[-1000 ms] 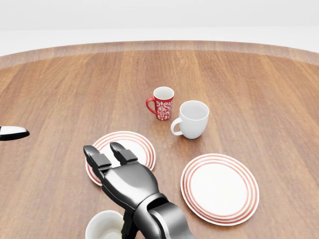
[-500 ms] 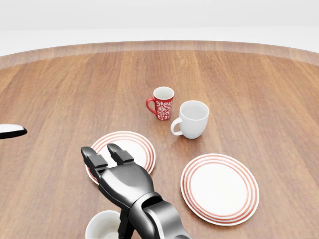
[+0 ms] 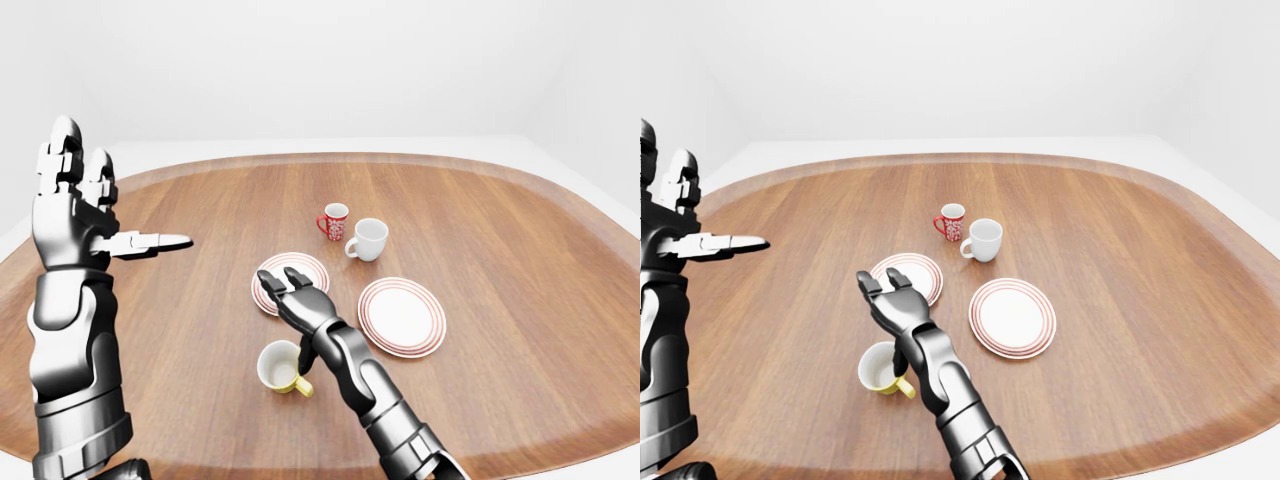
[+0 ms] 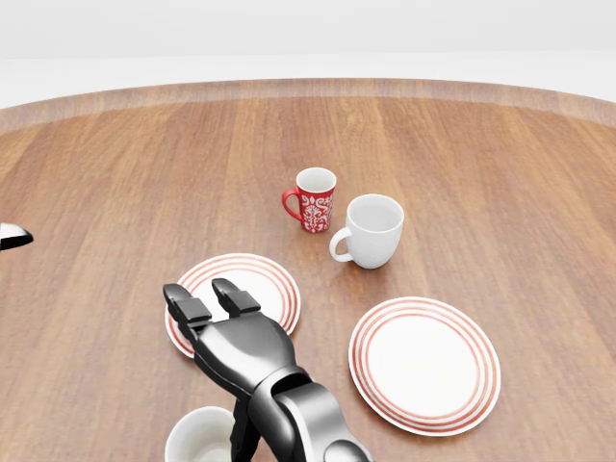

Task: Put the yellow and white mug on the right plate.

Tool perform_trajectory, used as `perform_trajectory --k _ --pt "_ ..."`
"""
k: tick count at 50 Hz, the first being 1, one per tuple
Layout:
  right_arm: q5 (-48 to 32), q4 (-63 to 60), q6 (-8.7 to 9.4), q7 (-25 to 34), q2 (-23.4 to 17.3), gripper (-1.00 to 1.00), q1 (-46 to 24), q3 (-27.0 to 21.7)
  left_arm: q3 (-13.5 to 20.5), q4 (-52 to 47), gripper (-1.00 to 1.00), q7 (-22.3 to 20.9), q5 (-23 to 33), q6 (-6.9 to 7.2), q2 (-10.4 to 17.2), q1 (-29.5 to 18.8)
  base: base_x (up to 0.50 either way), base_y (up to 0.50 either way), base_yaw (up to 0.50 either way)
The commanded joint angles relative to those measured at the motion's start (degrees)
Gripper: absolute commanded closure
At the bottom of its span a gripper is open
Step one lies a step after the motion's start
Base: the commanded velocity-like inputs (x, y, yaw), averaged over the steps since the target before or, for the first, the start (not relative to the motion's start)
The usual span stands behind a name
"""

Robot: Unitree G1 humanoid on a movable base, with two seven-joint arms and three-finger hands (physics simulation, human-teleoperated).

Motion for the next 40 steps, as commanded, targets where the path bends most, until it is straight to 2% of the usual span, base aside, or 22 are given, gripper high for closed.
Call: perform_trajectory --k 1,14,30,40 --pt "0.1 3.88 -0.4 -1.68 0.45 -1.0 -1.94 -0.89 0.94 -3.33 -1.0 0.36 -1.4 0.0 0.84 -0.34 0.0 0.0 0.0" --pt "0.08 6.22 -0.45 -2.98 0.74 -1.0 -2.77 -1.12 1.19 -4.61 -1.0 0.42 -1.55 0.0 1.3 -0.66 0.0 0.0 0.0" --pt "-1.47 11.35 -2.07 -6.84 1.04 -1.0 -3.32 -1.02 1.13 -4.95 -1.0 0.4 -1.6 0.0 1.22 -0.8 0.0 0.0 0.0" --pt "-2.51 13.4 -2.09 -8.25 1.53 -1.0 -3.94 -0.94 1.56 -10.29 -1.0 1.08 -3.16 0.0 1.45 -0.79 0.0 0.0 0.0"
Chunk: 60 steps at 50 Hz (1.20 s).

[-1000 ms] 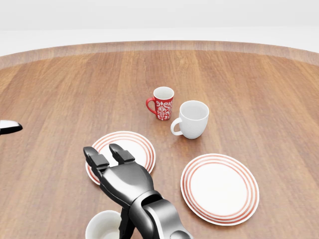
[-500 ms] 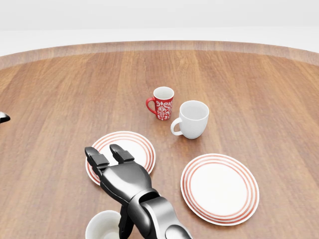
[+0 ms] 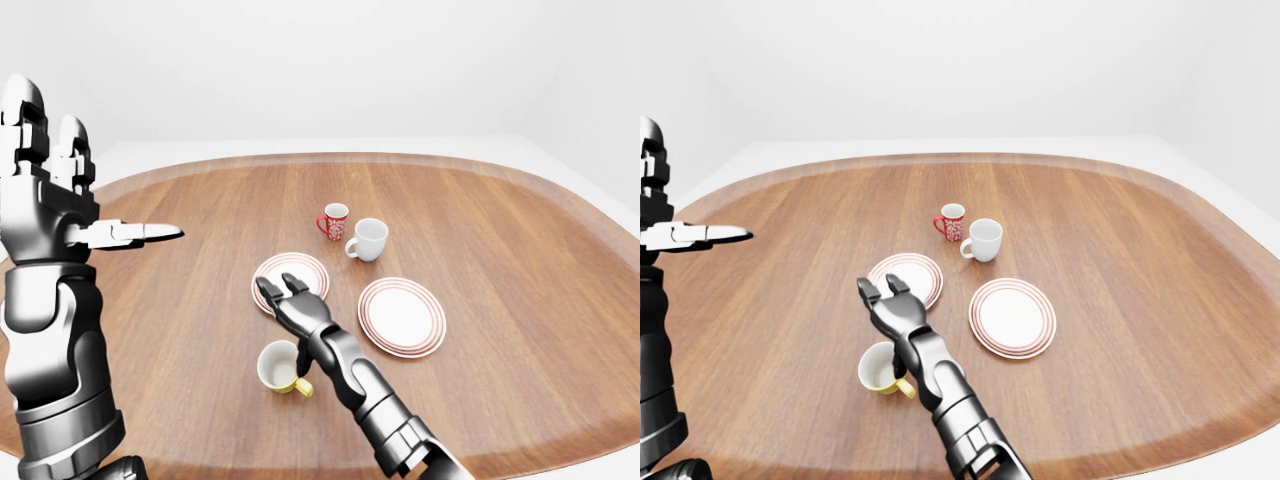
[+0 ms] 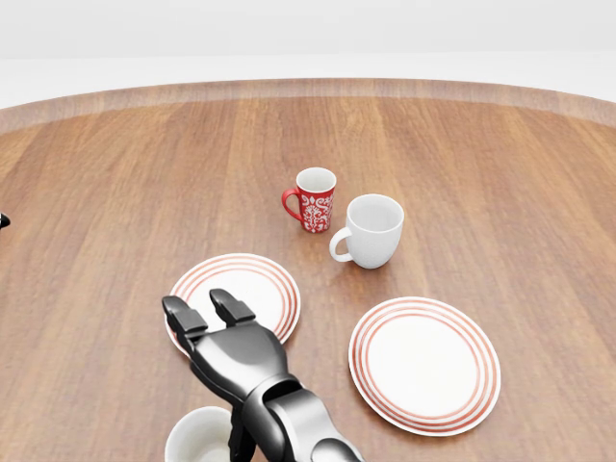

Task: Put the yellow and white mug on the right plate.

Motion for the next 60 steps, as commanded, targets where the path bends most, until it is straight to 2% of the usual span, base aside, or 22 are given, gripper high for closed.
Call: perform_trajectory --k 1,32,60 --pt "-0.98 2.4 -0.3 -1.64 0.54 -1.0 -0.57 0.05 0.47 -5.16 -1.0 0.63 -1.49 0.0 0.2 -0.03 0.0 0.0 0.0" --pt "-1.71 4.19 0.19 -2.66 2.78 -1.0 -0.35 1.28 0.78 -11.43 -1.0 1.0 -2.98 0.0 -0.28 -0.27 0.0 0.0 0.0" --pt "-3.53 4.17 0.18 -4.14 4.01 -1.0 3.05 4.03 0.74 -11.98 -1.0 0.88 -2.88 0.0 -0.36 -0.18 0.0 0.0 0.0"
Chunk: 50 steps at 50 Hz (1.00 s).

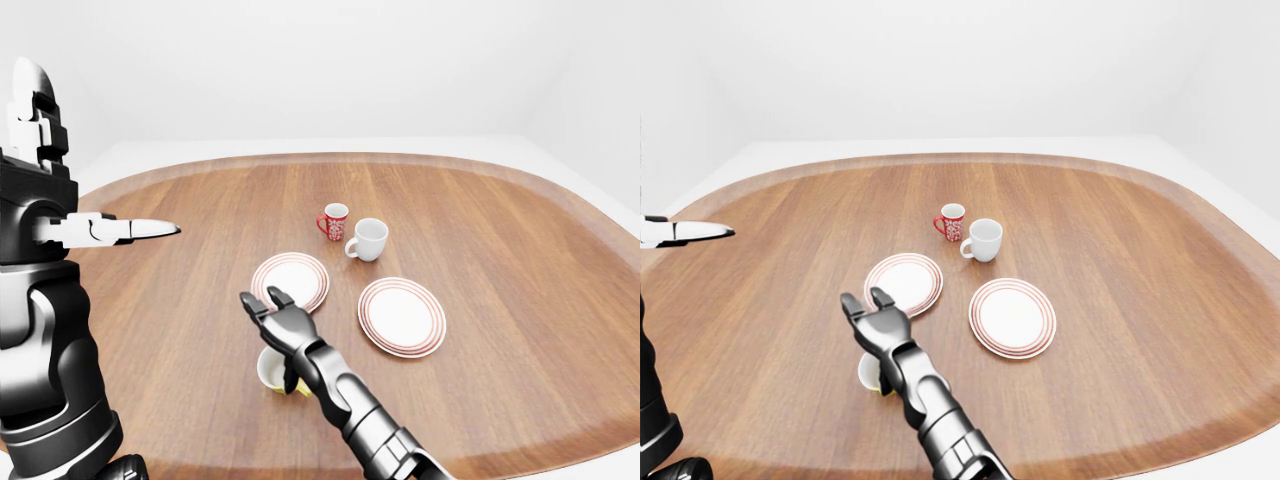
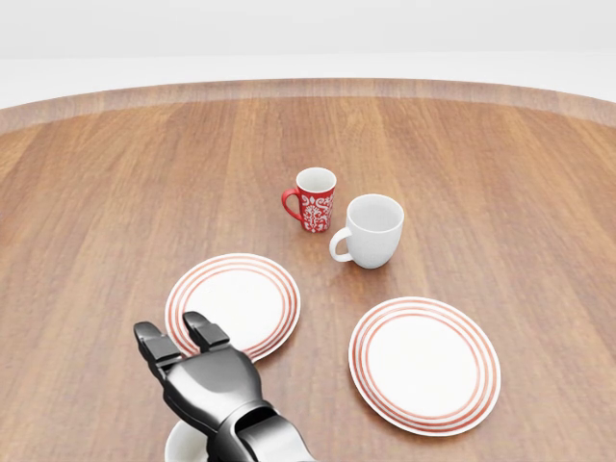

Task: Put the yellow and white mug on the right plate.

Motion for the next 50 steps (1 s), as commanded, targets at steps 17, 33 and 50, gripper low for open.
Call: perform_trajectory --k 17,33,50 --pt "-0.65 3.03 -0.65 -2.82 0.05 -1.0 1.33 0.6 -0.07 -0.7 -1.0 -0.13 0.04 0.0 -0.42 0.32 0.0 0.0 0.0" --pt "-0.31 9.14 -1.74 -6.62 0.16 -1.0 0.04 -0.32 -0.12 -0.98 -1.0 -0.09 -0.16 0.0 -0.41 0.17 0.0 0.0 0.0" --pt "-0.25 11.48 -2.09 -8.36 0.04 -1.0 0.22 -0.58 -0.22 -1.1 -1.0 -0.17 -0.09 0.0 -0.58 0.34 0.0 0.0 0.0"
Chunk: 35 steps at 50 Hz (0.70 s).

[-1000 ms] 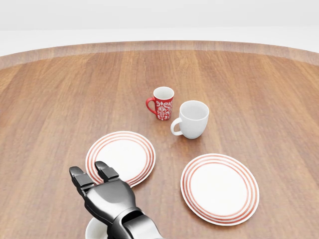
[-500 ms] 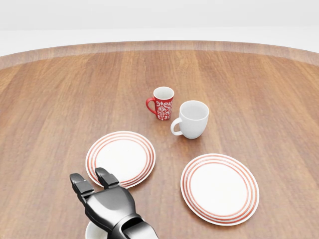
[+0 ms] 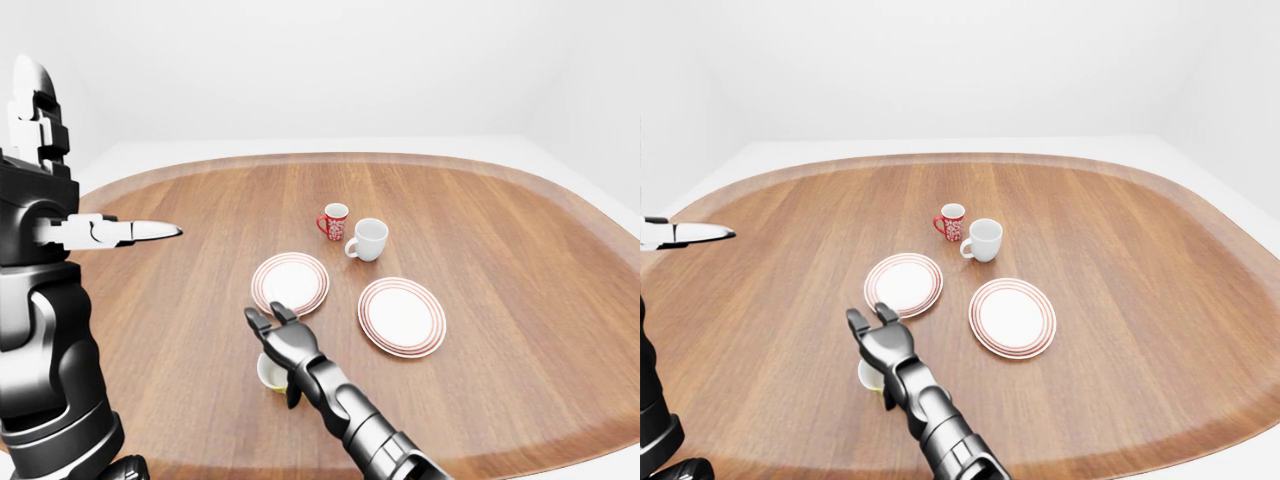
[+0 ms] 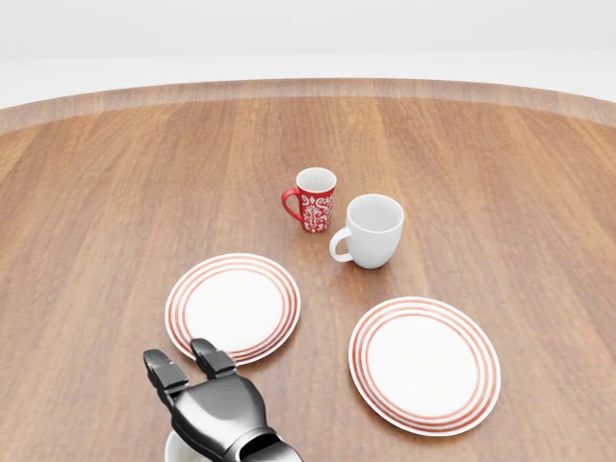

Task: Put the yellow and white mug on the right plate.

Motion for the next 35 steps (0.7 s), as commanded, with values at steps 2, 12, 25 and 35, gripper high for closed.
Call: perform_trajectory --k 2,12,25,35 --pt "0.13 2.05 -0.45 -1.56 -0.23 -1.0 -0.06 -0.3 -0.1 -0.24 -1.0 0.0 0.07 0.0 -0.13 0.1 0.0 0.0 0.0" --pt "0.78 4.27 -0.9 -2.92 -0.63 -1.0 -0.83 -1.14 0.02 -0.52 -1.0 0.04 -0.07 0.0 -0.05 0.02 0.0 0.0 0.0" --pt "1.29 8.43 -0.9 -5.36 -0.62 -1.0 -2.15 -2.09 -0.21 -0.23 -1.0 -0.14 0.24 0.0 -0.26 0.12 0.0 0.0 0.0" --pt "1.55 7.52 -0.9 -4.75 -0.73 -1.0 -1.42 -1.88 -0.15 -0.67 -1.0 -0.03 0.08 0.0 -0.23 0.03 0.0 0.0 0.0"
